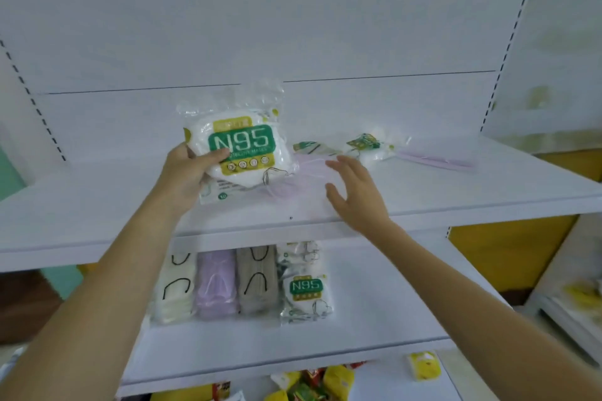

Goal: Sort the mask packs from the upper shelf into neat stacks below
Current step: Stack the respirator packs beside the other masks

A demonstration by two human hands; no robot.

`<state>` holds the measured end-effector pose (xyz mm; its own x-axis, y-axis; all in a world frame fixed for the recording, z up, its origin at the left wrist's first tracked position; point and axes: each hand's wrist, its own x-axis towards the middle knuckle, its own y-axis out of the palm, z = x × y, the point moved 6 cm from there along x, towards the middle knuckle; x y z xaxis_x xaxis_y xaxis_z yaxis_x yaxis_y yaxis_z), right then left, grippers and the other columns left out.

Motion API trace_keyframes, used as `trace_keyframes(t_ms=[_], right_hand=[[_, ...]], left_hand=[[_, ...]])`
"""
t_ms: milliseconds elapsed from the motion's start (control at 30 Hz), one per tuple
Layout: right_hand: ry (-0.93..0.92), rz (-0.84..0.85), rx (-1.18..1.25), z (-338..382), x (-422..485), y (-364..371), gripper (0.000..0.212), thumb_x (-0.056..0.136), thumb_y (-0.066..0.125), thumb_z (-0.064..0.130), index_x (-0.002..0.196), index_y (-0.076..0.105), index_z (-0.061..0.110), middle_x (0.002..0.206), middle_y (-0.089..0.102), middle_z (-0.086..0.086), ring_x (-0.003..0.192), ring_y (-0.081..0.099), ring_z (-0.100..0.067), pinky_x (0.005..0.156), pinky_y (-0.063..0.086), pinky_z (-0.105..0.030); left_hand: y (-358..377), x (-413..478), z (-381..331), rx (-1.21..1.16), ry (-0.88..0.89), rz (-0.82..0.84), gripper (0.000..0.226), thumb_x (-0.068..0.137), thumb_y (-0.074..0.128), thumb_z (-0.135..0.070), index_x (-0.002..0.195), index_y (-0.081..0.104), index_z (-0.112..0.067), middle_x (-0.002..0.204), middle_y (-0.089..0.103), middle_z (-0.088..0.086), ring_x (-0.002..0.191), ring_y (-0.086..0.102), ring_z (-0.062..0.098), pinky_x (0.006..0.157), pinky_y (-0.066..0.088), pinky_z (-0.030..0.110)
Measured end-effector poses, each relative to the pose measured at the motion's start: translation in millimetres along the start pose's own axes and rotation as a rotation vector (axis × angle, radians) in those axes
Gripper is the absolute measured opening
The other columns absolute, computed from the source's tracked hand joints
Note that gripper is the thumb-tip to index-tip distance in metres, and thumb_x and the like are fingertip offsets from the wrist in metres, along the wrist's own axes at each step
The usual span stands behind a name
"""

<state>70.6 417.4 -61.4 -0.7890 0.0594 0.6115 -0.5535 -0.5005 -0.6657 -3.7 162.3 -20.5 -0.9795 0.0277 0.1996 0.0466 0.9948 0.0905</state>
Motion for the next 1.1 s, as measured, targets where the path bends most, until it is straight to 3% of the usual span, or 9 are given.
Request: trace_keyframes(t_ms=[167, 233, 333, 500, 600, 700, 867, 967, 1100], right_hand=[[0.58, 0.053, 0.024, -110.7, 58.0, -19.4, 0.053, 0.092, 0.051, 0.027, 0.138, 0.033, 0.006, 0.137, 0.039, -0.019, 0.123, 0.042, -0.037, 0.099, 0.036, -0.041], [0.805, 0.173, -0.045, -141.2, 69.7, -12.6, 0.067, 0.093, 0.047, 0.043, 0.142, 0.022, 0.006, 0.14, 0.038, -0.02, 0.128, 0.037, -0.037, 0.103, 0.031, -0.042], [0.898, 0.241, -0.127, -172.3, 86.4, -1.2, 0.085, 0.09, 0.043, 0.057, 0.148, 0.007, 0.008, 0.144, 0.035, -0.02, 0.134, 0.028, -0.035, 0.107, 0.024, -0.042], [0.674, 0.197, 0.008, -191.2, 123.1, 14.5, 0.065, 0.088, 0.055, 0.025, 0.144, 0.024, 0.013, 0.135, 0.04, -0.018, 0.119, 0.045, -0.036, 0.096, 0.038, -0.038], [0.482, 0.108, 0.137, -190.0, 131.9, 13.5, 0.051, 0.087, 0.048, 0.001, 0.137, 0.042, 0.012, 0.137, 0.032, -0.009, 0.107, 0.053, -0.026, 0.087, 0.041, -0.026], [0.378, -0.075, 0.254, -196.2, 133.3, -1.8, 0.05, 0.086, 0.042, -0.01, 0.131, 0.05, 0.01, 0.133, 0.037, -0.003, 0.1, 0.049, -0.013, 0.076, 0.037, -0.014], [0.338, -0.331, 0.648, -200.3, 143.7, -51.2, 0.049, 0.085, 0.042, -0.012, 0.12, 0.056, 0.018, 0.122, 0.044, 0.006, 0.11, 0.051, -0.012, 0.09, 0.041, -0.016], [0.29, -0.165, 0.972, -175.9, 150.6, -52.6, 0.047, 0.086, 0.042, -0.011, 0.114, 0.056, 0.024, 0.126, 0.053, 0.001, 0.092, 0.059, -0.002, 0.076, 0.048, -0.012], [0.141, 0.151, 0.851, -121.7, 146.8, -22.6, 0.047, 0.088, 0.042, -0.011, 0.123, 0.056, 0.017, 0.126, 0.052, -0.002, 0.079, 0.057, 0.0, 0.07, 0.05, -0.014]], left_hand=[[62.9, 34.5, -0.3, 0.017, 0.022, 0.031, 0.021, 0.082, 0.064, 0.003, 0.091, 0.057, -0.014, 0.088, 0.067, 0.002, 0.076, 0.065, 0.014, 0.044, 0.049, 0.016], [84.6, 56.8, 3.1, -0.004, 0.029, 0.042, 0.022, 0.081, 0.065, 0.003, 0.093, 0.057, -0.014, 0.093, 0.066, 0.003, 0.081, 0.065, 0.017, 0.052, 0.053, 0.019], [109.0, 93.9, 7.7, -0.046, 0.025, 0.029, 0.028, 0.08, 0.067, 0.003, 0.103, 0.058, -0.011, 0.097, 0.067, 0.003, 0.087, 0.066, 0.018, 0.071, 0.056, 0.029], [124.2, 132.9, 12.3, -0.052, 0.056, -0.04, 0.033, 0.079, 0.068, 0.003, 0.107, 0.058, -0.01, 0.1, 0.068, 0.003, 0.088, 0.067, 0.016, 0.072, 0.056, 0.03], [129.3, 140.4, 16.7, -0.018, 0.064, -0.073, 0.031, 0.08, 0.067, 0.003, 0.106, 0.058, -0.013, 0.097, 0.067, 0.0, 0.084, 0.066, 0.013, 0.065, 0.056, 0.025], [137.0, 139.1, 26.2, 0.059, 0.058, -0.112, 0.037, 0.082, 0.066, -0.001, 0.116, 0.054, -0.008, 0.101, 0.067, 0.005, 0.089, 0.066, 0.017, 0.073, 0.056, 0.031], [142.0, 121.4, 37.9, 0.086, -0.019, -0.221, 0.037, 0.088, 0.063, -0.012, 0.123, 0.05, -0.006, 0.117, 0.063, 0.014, 0.1, 0.064, 0.026, 0.087, 0.053, 0.045], [153.3, 107.9, 38.1, 0.014, -0.087, -0.215, 0.036, 0.09, 0.059, -0.011, 0.124, 0.05, -0.006, 0.112, 0.065, 0.012, 0.091, 0.066, 0.023, 0.074, 0.056, 0.036], [172.8, 73.2, 30.2, -0.076, -0.179, -0.11, 0.023, 0.096, 0.047, -0.031, 0.11, 0.062, -0.02, 0.092, 0.071, -0.005, 0.098, 0.061, 0.019, 0.084, 0.049, 0.036]])
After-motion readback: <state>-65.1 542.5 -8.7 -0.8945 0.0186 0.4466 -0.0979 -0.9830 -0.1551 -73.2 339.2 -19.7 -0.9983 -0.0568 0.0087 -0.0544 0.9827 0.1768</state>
